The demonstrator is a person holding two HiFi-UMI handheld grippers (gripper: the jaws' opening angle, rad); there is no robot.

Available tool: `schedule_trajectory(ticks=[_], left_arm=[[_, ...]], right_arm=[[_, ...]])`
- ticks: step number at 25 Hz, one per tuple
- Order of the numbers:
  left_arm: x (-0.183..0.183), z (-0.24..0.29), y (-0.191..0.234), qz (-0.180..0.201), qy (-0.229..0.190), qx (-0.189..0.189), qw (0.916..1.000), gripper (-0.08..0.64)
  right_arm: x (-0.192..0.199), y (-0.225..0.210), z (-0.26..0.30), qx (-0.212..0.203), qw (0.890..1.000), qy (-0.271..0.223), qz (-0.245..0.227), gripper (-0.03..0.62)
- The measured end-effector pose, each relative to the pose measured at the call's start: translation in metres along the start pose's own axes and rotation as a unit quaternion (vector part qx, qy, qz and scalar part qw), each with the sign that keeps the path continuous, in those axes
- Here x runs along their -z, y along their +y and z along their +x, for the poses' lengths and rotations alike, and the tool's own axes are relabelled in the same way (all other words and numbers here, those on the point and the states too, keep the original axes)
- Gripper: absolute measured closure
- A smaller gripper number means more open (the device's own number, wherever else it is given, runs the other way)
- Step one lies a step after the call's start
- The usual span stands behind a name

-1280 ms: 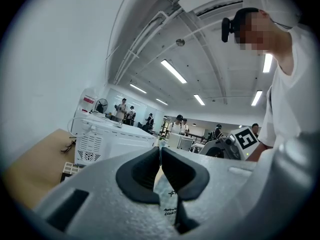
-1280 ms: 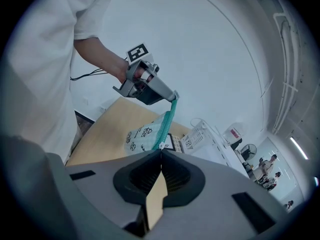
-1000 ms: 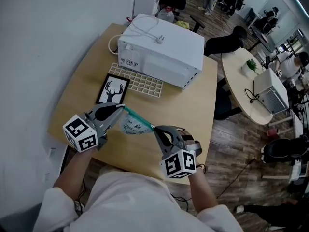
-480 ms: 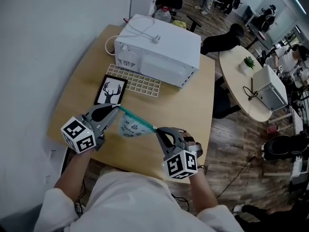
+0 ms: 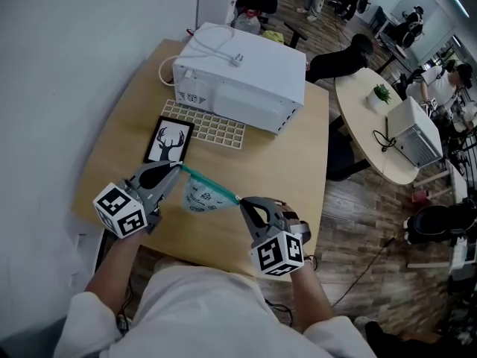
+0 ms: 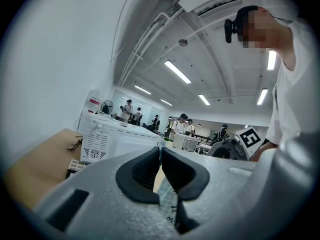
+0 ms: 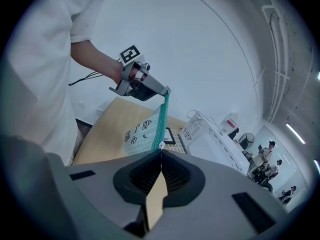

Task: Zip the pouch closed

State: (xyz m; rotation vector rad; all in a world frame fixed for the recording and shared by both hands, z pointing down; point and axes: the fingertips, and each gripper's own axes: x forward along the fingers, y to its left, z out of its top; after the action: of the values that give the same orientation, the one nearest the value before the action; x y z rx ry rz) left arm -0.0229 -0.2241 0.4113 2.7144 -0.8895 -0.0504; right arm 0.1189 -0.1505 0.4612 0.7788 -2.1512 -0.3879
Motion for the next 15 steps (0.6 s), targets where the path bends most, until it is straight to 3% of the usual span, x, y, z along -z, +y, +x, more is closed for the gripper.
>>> schedule_trajectory(ticks=[15], left_arm=[[0.011, -0.016, -0.005, 0.003, -0.003, -0.006, 1.0000, 0.535]], right_arm=[[-0.002, 0.011, 0.002, 0.002, 0.999, -0.006, 0.043, 0.589]])
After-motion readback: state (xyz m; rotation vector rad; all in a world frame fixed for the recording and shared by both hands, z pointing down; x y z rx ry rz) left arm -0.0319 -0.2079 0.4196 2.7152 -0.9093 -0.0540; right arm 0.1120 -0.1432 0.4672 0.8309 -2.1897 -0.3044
